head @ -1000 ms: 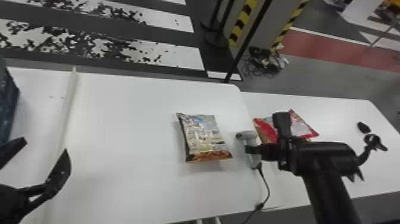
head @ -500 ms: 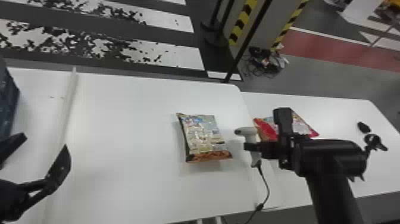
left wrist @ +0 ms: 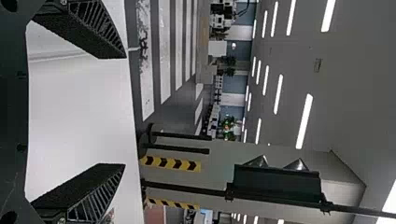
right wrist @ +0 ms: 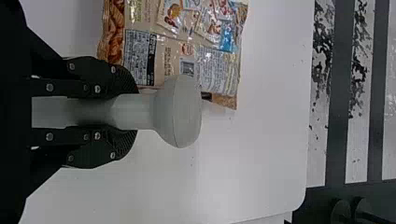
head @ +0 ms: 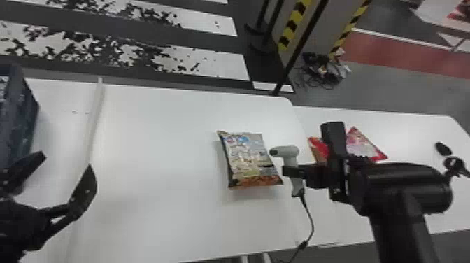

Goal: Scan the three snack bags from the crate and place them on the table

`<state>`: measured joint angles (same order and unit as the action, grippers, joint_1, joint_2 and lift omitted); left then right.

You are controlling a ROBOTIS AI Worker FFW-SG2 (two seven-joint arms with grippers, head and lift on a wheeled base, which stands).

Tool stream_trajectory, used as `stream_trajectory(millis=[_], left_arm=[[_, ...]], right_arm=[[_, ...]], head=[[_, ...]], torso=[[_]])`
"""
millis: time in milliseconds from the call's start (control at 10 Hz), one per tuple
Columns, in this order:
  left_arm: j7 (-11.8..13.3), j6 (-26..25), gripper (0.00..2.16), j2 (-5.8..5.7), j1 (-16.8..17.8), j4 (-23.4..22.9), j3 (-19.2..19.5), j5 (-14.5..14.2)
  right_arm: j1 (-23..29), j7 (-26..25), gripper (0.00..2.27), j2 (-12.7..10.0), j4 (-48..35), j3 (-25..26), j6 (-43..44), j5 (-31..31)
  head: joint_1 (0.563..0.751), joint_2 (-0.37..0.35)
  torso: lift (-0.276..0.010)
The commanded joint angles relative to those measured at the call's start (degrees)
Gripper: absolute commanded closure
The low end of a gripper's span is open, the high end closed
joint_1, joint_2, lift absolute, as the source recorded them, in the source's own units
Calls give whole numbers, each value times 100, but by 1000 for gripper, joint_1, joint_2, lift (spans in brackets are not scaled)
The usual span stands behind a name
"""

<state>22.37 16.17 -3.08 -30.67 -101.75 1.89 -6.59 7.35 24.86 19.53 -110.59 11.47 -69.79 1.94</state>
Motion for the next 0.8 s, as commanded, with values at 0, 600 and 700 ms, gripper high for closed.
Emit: stream_trajectory(millis=[0, 600, 700], left_arm=[[-110, 4, 36, 18, -27, -47, -48, 0], [-971, -119, 36, 62, -27, -179, -400, 9], [-980, -154, 36, 62, -9, -170, -400, 9]], right_arm=[[21, 2, 2246, -28, -200, -163, -101, 8], [-102, -7, 2246, -63, -182, -365, -224, -19], [-102, -7, 2246, -63, -182, -365, -224, -19]], head=[[695, -266], [695, -216], [695, -221]], torso=[[-62], [-62], [-62]])
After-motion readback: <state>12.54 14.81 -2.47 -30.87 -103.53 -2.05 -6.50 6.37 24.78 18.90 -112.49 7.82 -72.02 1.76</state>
